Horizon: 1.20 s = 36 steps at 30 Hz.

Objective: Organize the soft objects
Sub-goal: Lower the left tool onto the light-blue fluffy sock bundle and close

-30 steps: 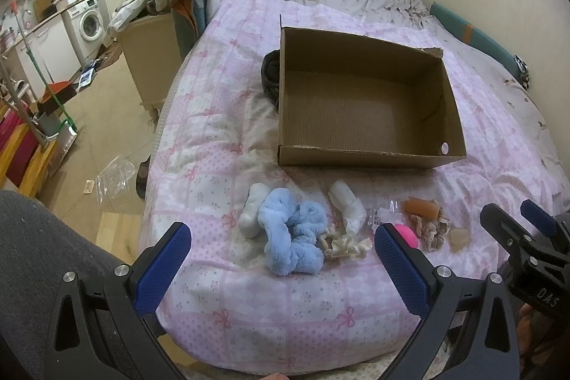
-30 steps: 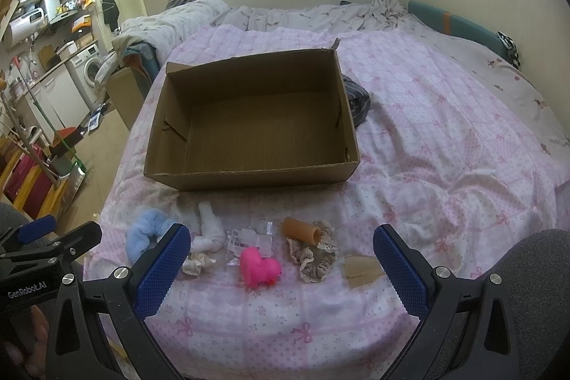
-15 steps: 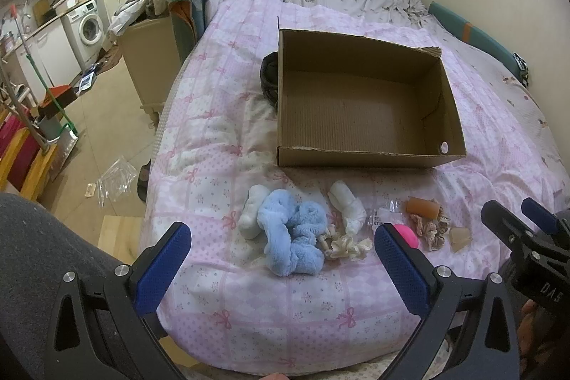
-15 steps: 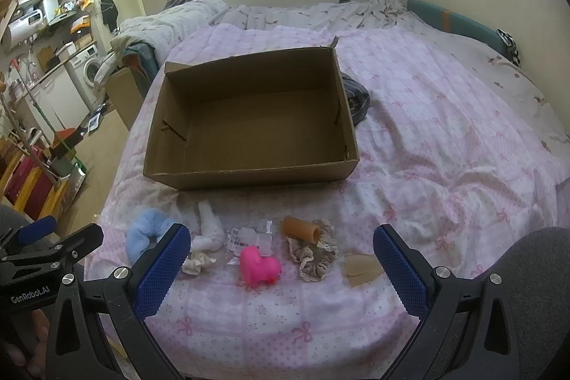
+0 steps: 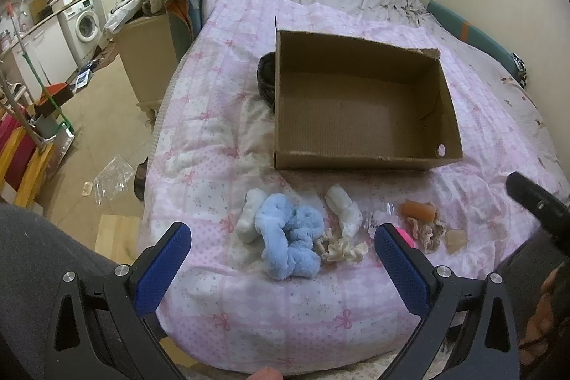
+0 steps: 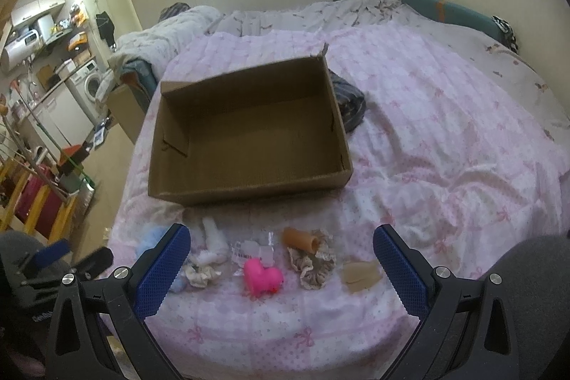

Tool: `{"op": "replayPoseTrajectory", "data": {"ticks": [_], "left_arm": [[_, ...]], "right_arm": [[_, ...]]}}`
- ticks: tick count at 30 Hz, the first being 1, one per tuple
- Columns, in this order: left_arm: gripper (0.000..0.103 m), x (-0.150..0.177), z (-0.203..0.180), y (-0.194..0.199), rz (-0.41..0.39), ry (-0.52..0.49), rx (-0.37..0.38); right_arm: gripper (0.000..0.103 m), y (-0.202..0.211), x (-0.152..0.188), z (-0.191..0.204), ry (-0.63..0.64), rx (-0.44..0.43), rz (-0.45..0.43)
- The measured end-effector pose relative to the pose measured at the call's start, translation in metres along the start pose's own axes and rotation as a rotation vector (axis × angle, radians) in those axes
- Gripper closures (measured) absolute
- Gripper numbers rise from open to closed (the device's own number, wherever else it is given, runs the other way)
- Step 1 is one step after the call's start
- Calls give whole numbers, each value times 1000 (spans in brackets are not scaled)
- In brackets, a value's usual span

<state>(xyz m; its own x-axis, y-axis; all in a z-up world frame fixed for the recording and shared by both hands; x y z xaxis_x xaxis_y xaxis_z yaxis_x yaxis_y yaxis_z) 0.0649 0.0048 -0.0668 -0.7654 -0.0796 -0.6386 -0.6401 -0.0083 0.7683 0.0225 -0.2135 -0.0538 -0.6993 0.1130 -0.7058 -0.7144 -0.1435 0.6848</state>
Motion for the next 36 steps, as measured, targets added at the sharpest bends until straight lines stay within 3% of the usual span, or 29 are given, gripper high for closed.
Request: {"op": "replayPoseTrajectory", "data": {"ticks": [10,16,20,25,29,36], "left_arm": [[0,-36,-3,-9,46,-40,15],[0,-43,16,-45,168,21,1],[0,-36,33,-77,263,81,-25],[0,-12,54,-110,392,144,-46],[0,10,56,-128,481,235,16],[0,32,26,-148,573,148,82]], "right_arm": [[0,2,-46,-6,-18,-42,-12],[0,-26,-48,-11,33,-45,75],[0,-52,-37,-20,19,-48,158],[0,-84,-13,-33,-112,-97,247],[0,-99,10,-45,-153,-49,317],[0,-107,18,-45,-143,-21,344]]}}
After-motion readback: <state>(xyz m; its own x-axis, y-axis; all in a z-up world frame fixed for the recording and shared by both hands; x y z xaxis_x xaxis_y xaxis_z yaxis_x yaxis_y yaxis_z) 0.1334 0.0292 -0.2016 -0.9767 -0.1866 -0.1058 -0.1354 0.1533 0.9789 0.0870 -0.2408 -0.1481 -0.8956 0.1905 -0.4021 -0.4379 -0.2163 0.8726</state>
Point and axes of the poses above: each gripper's, at about its wrist camera, not at the fingertips, and y roughly against the way its jaws point, z to its left, x to its underside, the point moved 9 cm from there along -y, roughly the way its jaws point, and after that the axes turned 3 degrees about -z, right-handed, at the moved point
